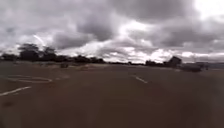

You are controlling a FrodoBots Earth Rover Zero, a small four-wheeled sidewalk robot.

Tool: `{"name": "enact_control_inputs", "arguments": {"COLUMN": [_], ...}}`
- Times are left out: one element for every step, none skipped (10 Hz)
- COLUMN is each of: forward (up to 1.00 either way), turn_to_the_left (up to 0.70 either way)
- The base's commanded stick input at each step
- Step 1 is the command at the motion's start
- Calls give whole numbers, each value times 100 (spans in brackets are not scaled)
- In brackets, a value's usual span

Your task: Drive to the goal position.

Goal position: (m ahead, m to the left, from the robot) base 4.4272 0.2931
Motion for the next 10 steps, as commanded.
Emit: {"name": "enact_control_inputs", "arguments": {"forward": [85,85,85,85,85,85,85,85,85,85], "turn_to_the_left": [4,4,4,4,4,4,4,4,4,4]}}
